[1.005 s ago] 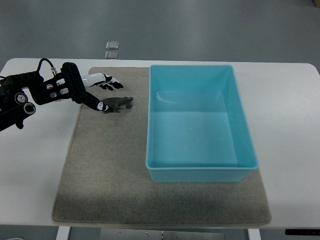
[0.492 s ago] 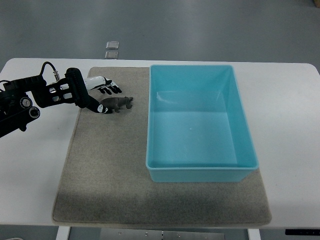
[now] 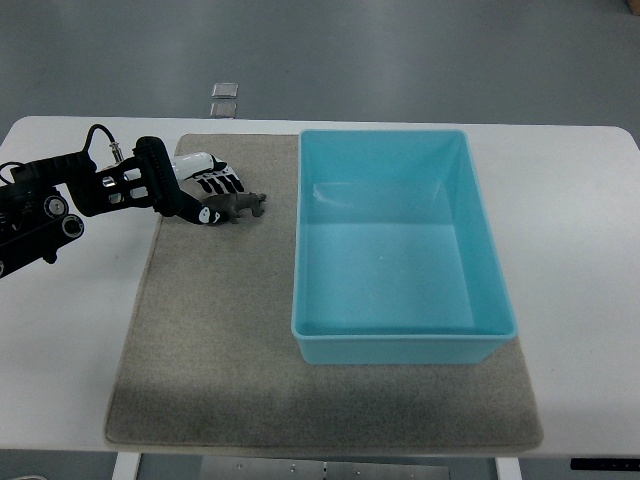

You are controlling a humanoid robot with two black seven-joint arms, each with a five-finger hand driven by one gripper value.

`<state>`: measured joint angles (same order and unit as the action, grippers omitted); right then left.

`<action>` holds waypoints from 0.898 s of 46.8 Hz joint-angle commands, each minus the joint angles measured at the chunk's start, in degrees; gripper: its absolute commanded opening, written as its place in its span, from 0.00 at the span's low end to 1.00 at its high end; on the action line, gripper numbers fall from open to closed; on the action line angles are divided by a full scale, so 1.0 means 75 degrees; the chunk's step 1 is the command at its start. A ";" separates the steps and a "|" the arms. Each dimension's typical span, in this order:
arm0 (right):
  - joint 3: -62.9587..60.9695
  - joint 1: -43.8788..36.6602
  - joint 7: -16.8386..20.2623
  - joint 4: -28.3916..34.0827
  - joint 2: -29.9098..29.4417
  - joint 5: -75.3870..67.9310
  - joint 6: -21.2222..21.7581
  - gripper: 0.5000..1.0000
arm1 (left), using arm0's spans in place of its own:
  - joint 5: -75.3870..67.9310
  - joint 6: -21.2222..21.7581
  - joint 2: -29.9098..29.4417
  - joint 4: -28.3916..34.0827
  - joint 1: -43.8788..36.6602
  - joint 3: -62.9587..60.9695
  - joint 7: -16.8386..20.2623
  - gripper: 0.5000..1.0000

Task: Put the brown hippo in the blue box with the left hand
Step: 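Close the left hand fingers around the brown hippo's body, then lift the hippo with the left hand and carry it toward the box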

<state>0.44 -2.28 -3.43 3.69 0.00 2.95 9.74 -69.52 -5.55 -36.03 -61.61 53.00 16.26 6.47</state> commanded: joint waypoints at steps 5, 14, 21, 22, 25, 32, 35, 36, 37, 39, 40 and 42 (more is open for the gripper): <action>0.0000 0.0000 0.0000 0.0000 0.0000 0.0006 0.0002 0.87 | 0.0000 0.0002 -0.0001 -0.0001 0.0000 0.0000 -0.0030 0.23; 0.0000 0.0000 0.0000 0.0000 0.0000 0.0006 -0.0010 0.87 | -0.0012 0.0002 0.0011 -0.0001 0.0000 0.0000 -0.0148 0.00; 0.0000 0.0000 0.0000 0.0000 0.0000 0.0006 0.0002 0.87 | 0.0000 -0.0033 0.0011 -0.0012 0.0012 0.0000 -0.0242 0.00; 0.0000 0.0000 0.0000 0.0000 0.0000 0.0006 0.0002 0.87 | 0.0000 -0.0033 0.0000 -0.0012 0.0012 0.0012 -0.0265 0.00; 0.0000 0.0000 0.0000 0.0000 0.0000 0.0006 -0.0009 0.87 | 0.0012 -0.0033 -0.0001 -0.0012 0.0024 0.0012 -0.0300 0.00; 0.0000 0.0000 0.0000 0.0000 0.0000 -0.0006 0.0002 0.87 | 0.0023 -0.0022 -0.0071 -0.0012 0.0176 0.0024 -0.0300 0.00; 0.0000 0.0000 0.0000 0.0000 0.0000 -0.0006 -0.0010 0.87 | 0.0023 -0.0033 -0.0083 -0.0012 0.0234 0.0094 -0.0300 0.00; 0.0000 0.0000 0.0000 0.0000 0.0000 0.0006 0.0002 0.87 | 0.0023 -0.0033 -0.0083 -0.0012 0.0258 0.0105 -0.0300 0.00; 0.0000 0.0000 0.0000 0.0000 0.0000 0.0006 0.0002 0.87 | 0.0035 -0.0033 -0.0083 -0.0012 0.0293 0.0106 -0.0300 0.00; 0.0000 0.0000 0.0000 0.0000 0.0000 0.0006 0.0002 0.87 | 0.0082 -0.0045 -0.0083 -0.0012 0.0398 0.0117 -0.0300 0.00; 0.0000 0.0000 0.0000 0.0000 0.0000 0.0006 0.0002 0.87 | 0.0105 -0.0045 -0.0094 -0.0012 0.0468 0.0117 -0.0300 0.00; 0.0000 0.0000 0.0000 0.0000 0.0000 -0.0006 0.0002 0.87 | 0.0140 -0.0045 -0.0118 -0.0012 0.0562 0.0141 -0.0300 0.00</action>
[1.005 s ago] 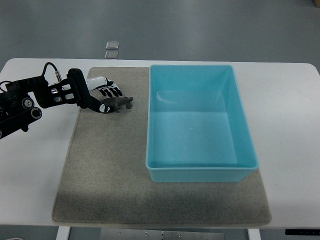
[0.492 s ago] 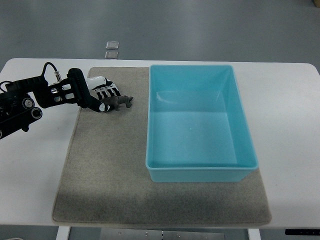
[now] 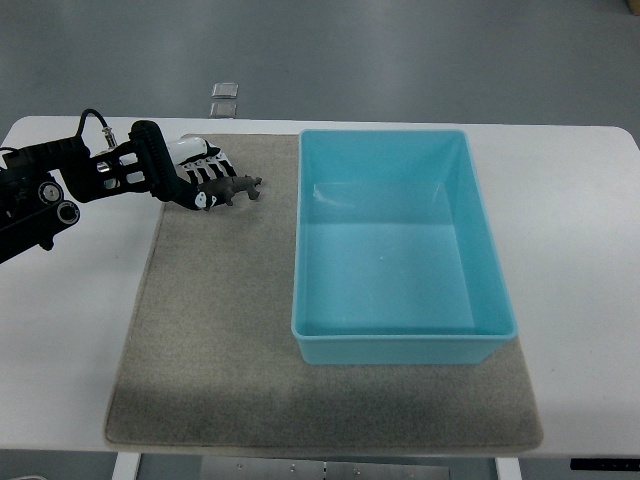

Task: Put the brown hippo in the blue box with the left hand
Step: 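Lift the hippo with the left hand and carry it toward the box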

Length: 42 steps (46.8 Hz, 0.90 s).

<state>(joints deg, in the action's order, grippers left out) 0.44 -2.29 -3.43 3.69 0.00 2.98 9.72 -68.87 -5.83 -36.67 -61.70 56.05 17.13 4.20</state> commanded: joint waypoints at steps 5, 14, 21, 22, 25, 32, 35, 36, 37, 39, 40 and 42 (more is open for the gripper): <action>0.0000 0.0000 0.0000 0.0000 0.0000 0.0001 -0.0007 0.87 | 0.0090 -0.0067 -0.0207 0.0000 0.0437 0.0107 0.0014 0.00; 0.0000 0.0000 0.0000 0.0000 0.0000 0.0001 0.0005 0.87 | 0.0054 -0.0137 -0.0220 -0.0035 0.0894 0.0470 0.0026 0.00; 0.0000 0.0000 0.0000 0.0000 0.0000 -0.0010 -0.0006 0.87 | 0.0066 -0.0242 -0.0114 -0.0070 0.1421 0.0482 0.0026 0.00; 0.0000 0.0000 0.0000 0.0000 0.0000 -0.0010 0.0005 0.87 | 0.0054 -0.0242 -0.0102 -0.0082 0.1491 0.0482 0.0026 0.00; 0.0000 0.0000 0.0000 0.0000 0.0000 0.0001 0.0005 0.87 | 0.0054 -0.0289 0.0038 -0.0094 0.1726 0.0470 0.0026 0.00; 0.0000 0.0000 0.0000 0.0000 0.0000 -0.0010 -0.0006 0.87 | -0.0004 -0.0465 0.0811 -0.0094 0.2101 0.0458 0.0026 0.00; 0.0000 0.0000 0.0000 0.0000 0.0000 -0.0010 0.0005 0.87 | -0.0039 -0.0465 0.1092 -0.0094 0.2148 0.0447 0.0026 0.00; 0.0000 0.0000 0.0000 0.0000 0.0000 0.0001 0.0005 0.87 | -0.0039 -0.0465 0.1197 -0.0094 0.2148 0.0424 0.0026 0.00; 0.0000 0.0000 0.0000 0.0000 0.0000 0.0001 0.0005 0.87 | -0.0039 -0.0465 0.1315 -0.0094 0.2160 0.0400 0.0026 0.00; 0.0000 0.0000 0.0000 0.0000 0.0000 -0.0010 0.0005 0.87 | -0.0051 -0.0477 0.1526 -0.0094 0.2160 0.0377 0.0026 0.00; 0.0000 0.0000 0.0000 0.0000 0.0000 0.0001 0.0005 0.87 | -0.0051 -0.0477 0.1608 -0.0105 0.2160 0.0376 0.0026 0.00; 0.0000 0.0000 0.0000 0.0000 0.0000 0.0001 0.0005 0.87 | -0.0063 -0.0489 0.1760 -0.0129 0.2148 0.0353 0.0026 0.00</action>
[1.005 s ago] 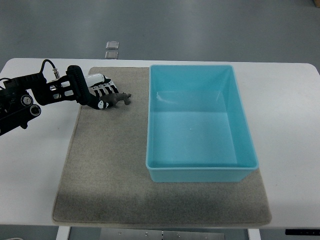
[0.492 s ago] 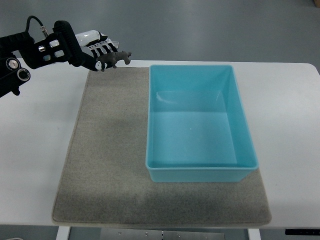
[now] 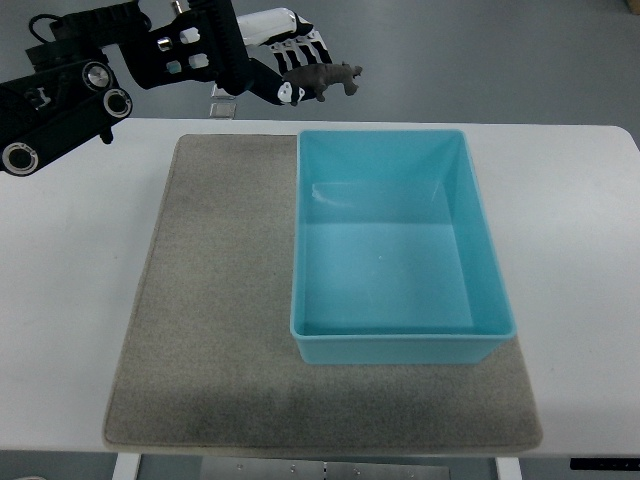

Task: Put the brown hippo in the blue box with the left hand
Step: 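Lift the hippo with the left hand and carry it toward the box, then lower the hippo into the blue box and open the left hand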

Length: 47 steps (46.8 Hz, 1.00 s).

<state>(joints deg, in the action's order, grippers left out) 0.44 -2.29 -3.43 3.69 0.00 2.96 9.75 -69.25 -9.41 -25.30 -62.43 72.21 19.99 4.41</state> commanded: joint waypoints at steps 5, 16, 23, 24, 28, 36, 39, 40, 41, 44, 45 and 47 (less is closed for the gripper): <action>0.0000 0.0001 0.0000 0.0000 0.0000 0.0004 -0.0010 0.87 | -0.0025 -0.0022 0.0618 -0.0102 -0.0006 -0.0251 0.0010 0.00; 0.0000 0.0001 0.0000 0.0000 0.0000 0.0004 -0.0010 0.87 | -0.0048 -0.0011 0.1205 -0.0090 -0.0018 -0.0895 0.0021 0.00; 0.0000 0.0001 0.0000 0.0000 0.0000 -0.0008 -0.0010 0.87 | -0.0048 -0.0011 0.1322 -0.0090 -0.0041 -0.1200 0.0033 0.00; 0.0000 0.0001 0.0000 0.0000 0.0000 0.0004 0.0001 0.87 | -0.0048 -0.0011 0.1345 -0.0090 -0.0041 -0.1235 0.0033 0.00; 0.0000 0.0001 0.0000 0.0000 0.0000 0.0004 0.0001 0.87 | -0.0048 0.0001 0.1427 -0.0078 -0.0053 -0.1399 0.0068 0.00; 0.0000 0.0001 0.0000 0.0000 0.0000 -0.0008 0.0001 0.87 | -0.0060 0.0001 0.1533 -0.0078 -0.0088 -0.1564 0.0080 0.00; 0.0000 0.0001 0.0000 0.0000 0.0000 -0.0008 0.0001 0.87 | -0.0188 0.0001 0.1557 -0.0078 -0.0100 -0.1634 0.0091 0.00; 0.0000 0.0001 0.0000 0.0000 0.0000 0.0004 -0.0010 0.87 | -0.0270 0.0001 0.1557 -0.0078 -0.0100 -0.1646 0.0092 0.00; 0.0000 0.0001 0.0000 0.0000 0.0000 0.0004 0.0001 0.87 | -0.0340 0.0001 0.1568 -0.0078 -0.0112 -0.1646 0.0092 0.00; 0.0000 0.0001 0.0000 0.0000 0.0000 0.0004 -0.0010 0.87 | -0.0528 0.0001 0.1627 -0.0078 -0.0147 -0.1658 0.0092 0.00; 0.0000 0.0001 0.0000 0.0000 0.0000 0.0004 0.0001 0.87 | -0.0552 0.0001 0.1638 -0.0078 -0.0159 -0.1681 0.0092 0.00; 0.0000 0.0001 0.0000 0.0000 0.0000 0.0004 0.0001 0.87 | -0.0576 0.0001 0.1662 -0.0067 -0.0205 -0.1716 0.0092 0.00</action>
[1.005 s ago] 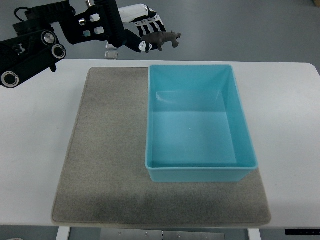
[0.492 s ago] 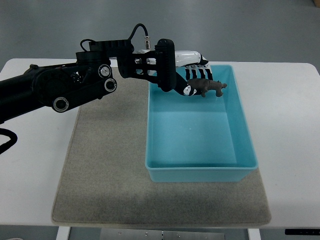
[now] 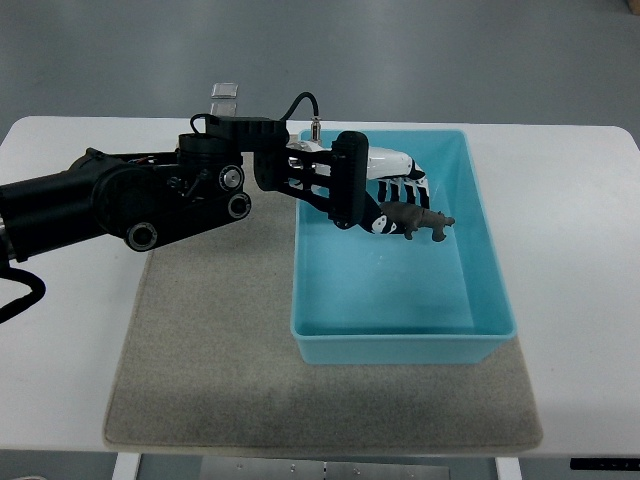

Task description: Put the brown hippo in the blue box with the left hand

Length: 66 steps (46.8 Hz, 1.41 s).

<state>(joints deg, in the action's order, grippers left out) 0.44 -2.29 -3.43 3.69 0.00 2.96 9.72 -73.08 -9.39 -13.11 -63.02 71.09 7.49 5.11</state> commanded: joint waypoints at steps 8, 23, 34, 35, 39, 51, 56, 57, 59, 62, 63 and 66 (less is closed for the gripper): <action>0.0000 0.0000 0.0000 0.0000 0.0000 0.0004 -0.0007 0.87 | -0.0064 -0.0002 0.0189 0.0035 -0.0115 -0.0341 0.0011 0.00; 0.0000 0.0000 0.0000 0.0000 0.0000 0.0004 0.0005 0.87 | -0.0064 0.0045 0.0400 0.0164 -0.0419 -0.0752 0.0034 0.00; 0.0000 0.0000 0.0000 0.0000 0.0000 -0.0008 -0.0007 0.87 | -0.0064 0.0057 0.0435 0.0164 -0.0478 -0.0928 0.0022 0.00; 0.0000 0.0000 0.0000 0.0000 0.0000 0.0004 0.0005 0.87 | -0.0053 0.0057 0.0447 0.0164 -0.0490 -0.0928 0.0022 0.00; 0.0000 0.0000 0.0000 0.0000 0.0000 -0.0008 0.0005 0.87 | -0.0053 0.0139 0.0458 0.0210 -0.0490 -0.0916 0.0022 0.00; 0.0000 0.0000 0.0000 0.0000 0.0000 0.0004 0.0005 0.87 | 0.0065 0.0807 0.0458 0.0257 -0.0513 -0.0846 0.0034 0.91; 0.0000 0.0000 0.0000 0.0000 0.0000 0.0004 0.0005 0.87 | 0.0100 0.0819 0.0458 0.0246 -0.0513 -0.0822 0.0034 0.98; 0.0000 0.0000 0.0000 0.0000 0.0000 0.0004 -0.0007 0.87 | 0.0100 0.0819 0.0458 0.0246 -0.0513 -0.0822 0.0034 0.98; 0.0000 0.0000 0.0000 0.0000 0.0000 -0.0008 -0.0007 0.87 | 0.0112 0.0807 0.0458 0.0234 -0.0513 -0.0811 0.0034 0.98; 0.0000 0.0000 0.0000 0.0000 0.0000 -0.0008 0.0005 0.87 | 0.0112 0.0819 0.0447 0.0234 -0.0513 -0.0776 0.0034 0.99; 0.0000 0.0000 0.0000 0.0000 0.0000 -0.0008 0.0005 0.87 | 0.0112 0.0819 0.0447 0.0234 -0.0513 -0.0741 0.0034 0.99; 0.0000 0.0000 0.0000 0.0000 0.0000 -0.0008 -0.0007 0.87 | 0.0123 0.0795 0.0388 0.0211 -0.0513 -0.0519 0.0034 0.99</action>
<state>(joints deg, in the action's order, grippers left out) 0.44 -2.29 -3.43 3.69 0.00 2.97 9.72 -72.26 -3.28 -9.78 -61.30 67.23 2.00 5.36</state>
